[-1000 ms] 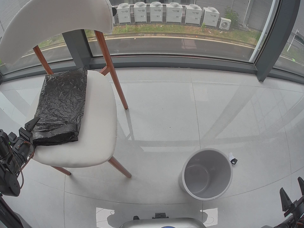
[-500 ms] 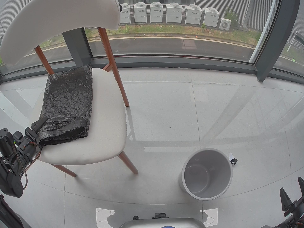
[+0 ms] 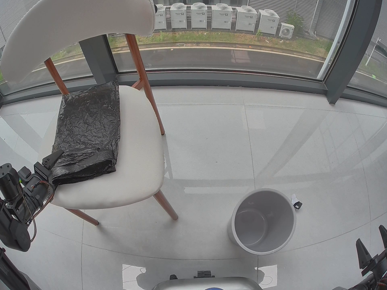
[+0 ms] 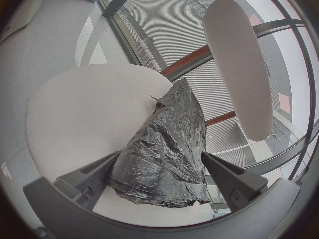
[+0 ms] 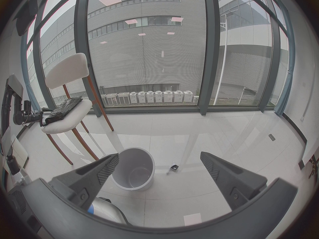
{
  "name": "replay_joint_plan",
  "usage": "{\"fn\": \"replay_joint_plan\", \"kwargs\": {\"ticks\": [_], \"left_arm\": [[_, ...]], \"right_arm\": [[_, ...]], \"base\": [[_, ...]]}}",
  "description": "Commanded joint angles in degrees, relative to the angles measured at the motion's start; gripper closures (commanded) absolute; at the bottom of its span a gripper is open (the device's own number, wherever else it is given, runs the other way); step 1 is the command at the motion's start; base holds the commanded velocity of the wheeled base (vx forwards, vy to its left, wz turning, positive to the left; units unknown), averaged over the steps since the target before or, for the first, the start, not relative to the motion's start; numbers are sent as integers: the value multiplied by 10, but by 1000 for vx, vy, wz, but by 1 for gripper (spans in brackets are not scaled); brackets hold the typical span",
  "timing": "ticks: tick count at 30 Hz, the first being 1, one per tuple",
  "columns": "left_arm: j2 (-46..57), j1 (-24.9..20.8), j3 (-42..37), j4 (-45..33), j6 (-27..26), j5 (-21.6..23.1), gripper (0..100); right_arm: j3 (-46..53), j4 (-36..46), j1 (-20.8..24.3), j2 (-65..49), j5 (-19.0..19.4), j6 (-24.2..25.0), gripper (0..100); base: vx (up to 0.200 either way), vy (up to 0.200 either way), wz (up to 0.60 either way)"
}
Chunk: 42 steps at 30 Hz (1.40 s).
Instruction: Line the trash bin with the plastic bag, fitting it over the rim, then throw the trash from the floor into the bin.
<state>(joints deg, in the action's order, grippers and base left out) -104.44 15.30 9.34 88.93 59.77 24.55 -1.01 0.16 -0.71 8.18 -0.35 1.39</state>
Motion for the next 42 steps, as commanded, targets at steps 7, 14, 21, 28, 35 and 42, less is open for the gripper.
{"fn": "replay_joint_plan", "kwargs": {"ticks": [7, 14, 21, 28, 35, 42], "left_arm": [[9, -3, -2, 1, 0, 8, 100], [125, 1, -24, 1, 8, 84, 100], [203, -4, -44, 0, 90, 154, 100], [218, -40, -37, 0, 95, 185, 100], [256, -43, -44, -2, 107, 304, 100], [271, -45, -12, 0, 154, 323, 100]], "right_arm": [[10, 0, 0, 0, 0, 0, 0], [10, 0, -1, 1, 0, 0, 0], [10, 0, -10, -18, 0, 0, 0], [10, 1, 8, -74, 0, -1, 0], [10, 0, 8, -75, -1, 0, 0], [10, 0, 8, -75, -2, 2, 0]], "base": [[0, 0, 0], [0, 0, 0], [0, 0, 0], [0, 0, 0], [0, 0, 0], [0, 0, 0]]}}
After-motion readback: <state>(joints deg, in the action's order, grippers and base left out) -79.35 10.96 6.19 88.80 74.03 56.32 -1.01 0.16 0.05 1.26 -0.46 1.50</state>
